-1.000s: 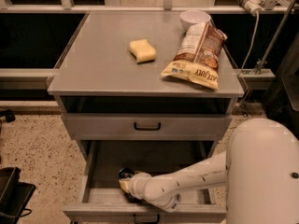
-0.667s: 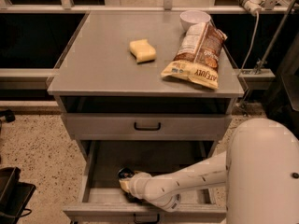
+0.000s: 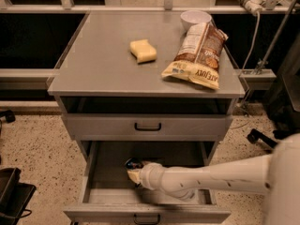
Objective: Pick pepsi can from middle drawer and place on counter
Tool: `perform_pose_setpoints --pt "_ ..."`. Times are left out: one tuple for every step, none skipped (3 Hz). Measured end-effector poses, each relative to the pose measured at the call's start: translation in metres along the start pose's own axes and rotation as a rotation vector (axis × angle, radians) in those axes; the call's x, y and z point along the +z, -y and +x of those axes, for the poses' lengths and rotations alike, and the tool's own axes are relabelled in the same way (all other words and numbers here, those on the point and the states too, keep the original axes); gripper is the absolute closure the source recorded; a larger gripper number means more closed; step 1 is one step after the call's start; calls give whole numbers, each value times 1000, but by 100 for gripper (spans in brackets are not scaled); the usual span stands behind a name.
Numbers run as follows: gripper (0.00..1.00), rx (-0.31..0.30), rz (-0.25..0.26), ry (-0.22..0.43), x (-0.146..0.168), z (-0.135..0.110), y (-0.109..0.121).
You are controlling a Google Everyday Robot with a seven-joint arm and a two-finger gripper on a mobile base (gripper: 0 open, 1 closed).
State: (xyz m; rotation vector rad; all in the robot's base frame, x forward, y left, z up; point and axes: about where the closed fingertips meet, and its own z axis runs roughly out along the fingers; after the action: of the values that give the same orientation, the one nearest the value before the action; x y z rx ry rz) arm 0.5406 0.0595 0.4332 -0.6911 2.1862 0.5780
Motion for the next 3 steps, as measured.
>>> perform_pose_setpoints --pt "100 -51 4 94 -62 -61 36" --pt "100 -50 0 159 -88 -88 55" --pt "100 -49 0 159 -88 -88 55"
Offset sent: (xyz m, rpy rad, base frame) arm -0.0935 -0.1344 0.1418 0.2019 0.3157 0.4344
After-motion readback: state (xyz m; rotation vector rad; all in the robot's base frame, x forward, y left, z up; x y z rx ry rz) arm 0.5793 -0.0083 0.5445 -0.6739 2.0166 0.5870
